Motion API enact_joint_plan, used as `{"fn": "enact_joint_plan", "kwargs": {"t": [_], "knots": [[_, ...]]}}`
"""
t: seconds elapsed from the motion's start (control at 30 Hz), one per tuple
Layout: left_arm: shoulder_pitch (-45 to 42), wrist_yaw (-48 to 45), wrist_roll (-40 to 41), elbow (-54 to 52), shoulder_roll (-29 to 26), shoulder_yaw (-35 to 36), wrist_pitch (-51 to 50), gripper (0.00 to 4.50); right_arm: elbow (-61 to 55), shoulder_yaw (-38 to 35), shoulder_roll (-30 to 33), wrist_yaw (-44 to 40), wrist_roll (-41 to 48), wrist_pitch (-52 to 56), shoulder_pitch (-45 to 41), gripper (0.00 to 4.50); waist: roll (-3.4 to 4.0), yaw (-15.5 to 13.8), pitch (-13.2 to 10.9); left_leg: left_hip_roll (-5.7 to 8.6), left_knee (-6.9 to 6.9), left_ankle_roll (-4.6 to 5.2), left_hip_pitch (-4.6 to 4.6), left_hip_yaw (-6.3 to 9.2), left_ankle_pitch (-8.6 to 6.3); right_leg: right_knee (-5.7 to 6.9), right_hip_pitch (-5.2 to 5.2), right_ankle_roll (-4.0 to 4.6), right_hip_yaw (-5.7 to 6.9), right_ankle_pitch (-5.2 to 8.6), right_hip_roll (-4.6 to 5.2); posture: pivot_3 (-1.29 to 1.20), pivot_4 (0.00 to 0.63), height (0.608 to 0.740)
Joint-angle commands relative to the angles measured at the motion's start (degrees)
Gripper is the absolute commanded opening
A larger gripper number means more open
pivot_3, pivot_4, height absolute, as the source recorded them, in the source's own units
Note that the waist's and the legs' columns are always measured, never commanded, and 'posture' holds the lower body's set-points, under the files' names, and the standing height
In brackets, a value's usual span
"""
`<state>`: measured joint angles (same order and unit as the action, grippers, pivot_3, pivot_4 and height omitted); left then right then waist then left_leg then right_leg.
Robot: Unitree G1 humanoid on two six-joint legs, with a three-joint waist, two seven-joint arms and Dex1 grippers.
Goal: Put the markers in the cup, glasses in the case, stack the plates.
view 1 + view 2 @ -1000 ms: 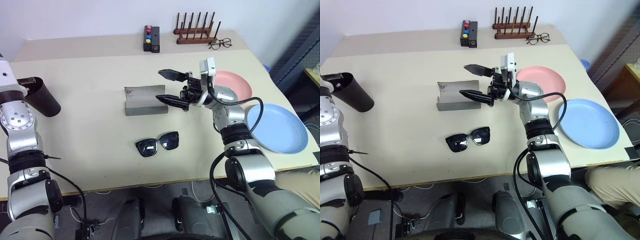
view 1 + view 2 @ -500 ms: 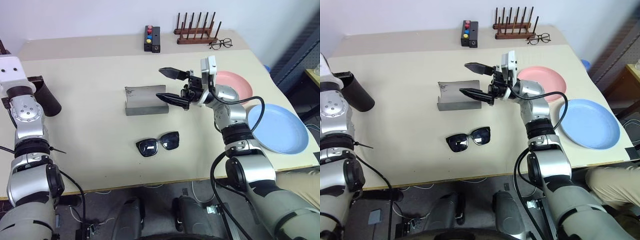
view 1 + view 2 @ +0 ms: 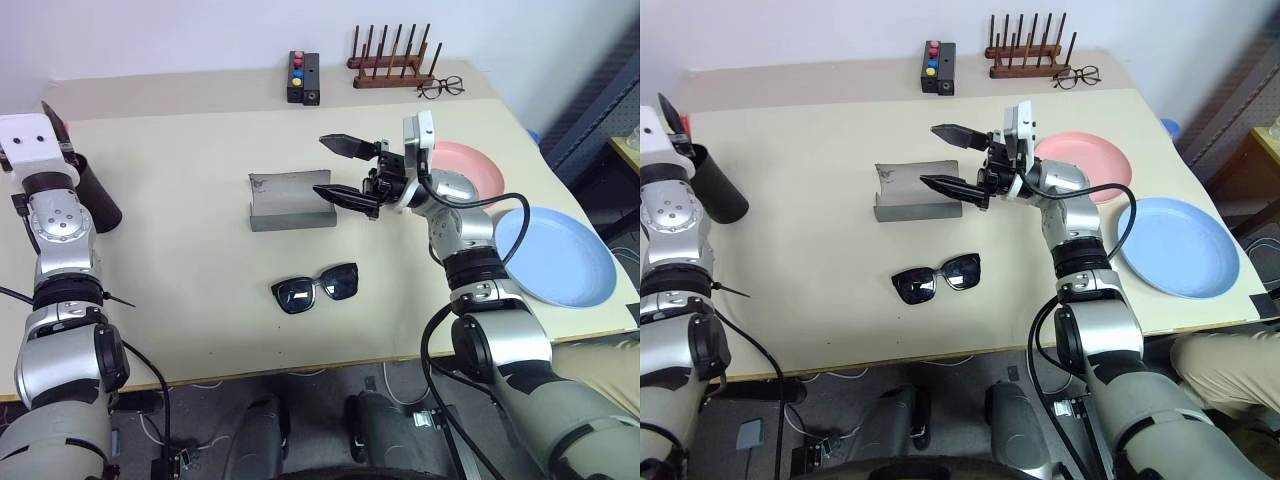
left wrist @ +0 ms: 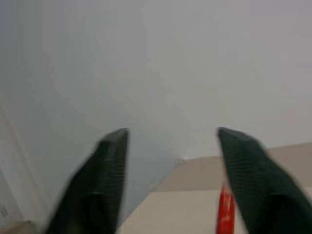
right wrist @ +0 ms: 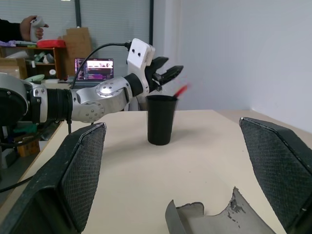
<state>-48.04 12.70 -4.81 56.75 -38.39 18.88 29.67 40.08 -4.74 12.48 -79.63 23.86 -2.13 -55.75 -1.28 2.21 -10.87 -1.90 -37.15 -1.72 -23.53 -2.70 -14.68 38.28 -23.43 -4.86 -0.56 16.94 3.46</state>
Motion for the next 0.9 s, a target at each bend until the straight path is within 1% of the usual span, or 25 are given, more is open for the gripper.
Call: {"fn": "enact_joint_plan", "kwargs": {"t": [0.03,0.23,0.33,0.4,0.5,0.57,0.67,0.77,0.9], "knots": [[0.14,-0.17,1.43,-1.75,-1.72,0.69,1.58,4.47,-1.77,-0.69,0.73,-0.11,0.76,-0.98,-0.79,4.5,0.0,0.0,0.0,0.0,0.0,0.0,0.0,0.0,0.0,0.0,0.0,0.0,0.0,0.0,0.0,0.0,0.15,0.74],[0.93,-2.9,4.35,-4.21,-0.84,1.23,1.97,4.47,-1.01,-0.8,0.73,-0.08,0.62,-1.25,-1.28,4.5,0.0,-0.01,0.0,0.0,-0.01,0.0,0.0,0.0,0.0,0.0,0.0,0.0,0.0,0.0,0.01,0.0,0.15,0.74],[0.92,-9.82,9.89,-8.28,1.15,1.76,-0.94,4.47,-1.51,-0.75,1.0,0.2,0.45,-1.22,-0.92,4.5,0.0,-0.1,0.0,0.0,-0.01,0.0,0.0,-0.02,0.0,0.0,0.0,0.0,0.0,0.0,0.01,0.0,0.15,0.74],[1.09,-17.73,16.14,-13.27,2.96,1.97,-6.4,4.47,-1.95,-0.44,1.72,0.47,-0.13,-1.1,-0.46,4.5,0.0,-0.3,0.0,0.01,-0.05,-0.01,0.0,-0.06,0.0,0.01,0.02,0.0,0.01,0.0,0.0,0.0,0.15,0.74],[3.2,-27.63,21.69,-22.25,3.88,0.07,-16.01,4.47,-3.09,0.28,3.24,0.67,-1.13,-0.22,0.7,4.5,0.0,-0.4,0.0,0.02,-0.13,-0.02,-0.03,-0.1,0.02,0.02,0.03,-0.01,0.02,0.0,-0.07,0.0,0.15,0.74],[6.0,-36.11,25.19,-30.53,3.48,-2.93,-23.41,4.47,-4.79,1.04,4.81,0.22,-1.7,0.85,2.29,4.5,0.0,-0.4,0.0,0.01,-0.12,-0.05,-0.03,-0.1,0.03,0.02,0.03,-0.01,0.01,0.0,-0.09,0.0,0.15,0.74],[7.76,-45.63,27.39,-37.79,1.43,-7.43,-34.29,4.47,-8.06,1.52,7.4,0.95,-2.2,2.43,4.92,4.5,0.0,-0.4,0.0,0.0,-0.11,-0.09,-0.04,-0.1,0.06,0.0,0.03,-0.01,-0.01,0.0,-0.14,0.0,0.15,0.74],[6.79,-52.68,28.88,-39.84,0.09,-10.48,-42.21,4.47,-11.26,1.95,10.02,1.82,-2.9,4.08,7.45,4.5,0.01,-0.31,-0.01,0.01,-0.13,-0.01,-0.04,-0.1,0.01,0.02,0.04,-0.01,-0.04,0.0,-0.24,0.0,0.15,0.74],[1.83,-64.77,25.27,-35.22,-1.39,-18.39,-46.9,4.47,-15.7,1.81,14.71,3.25,-3.59,6.58,11.6,4.5,0.01,-0.51,-0.01,0.06,-0.15,0.02,-0.03,-0.1,0.0,0.0,0.05,0.0,-0.05,0.0,-0.33,0.0,0.15,0.74]]}}
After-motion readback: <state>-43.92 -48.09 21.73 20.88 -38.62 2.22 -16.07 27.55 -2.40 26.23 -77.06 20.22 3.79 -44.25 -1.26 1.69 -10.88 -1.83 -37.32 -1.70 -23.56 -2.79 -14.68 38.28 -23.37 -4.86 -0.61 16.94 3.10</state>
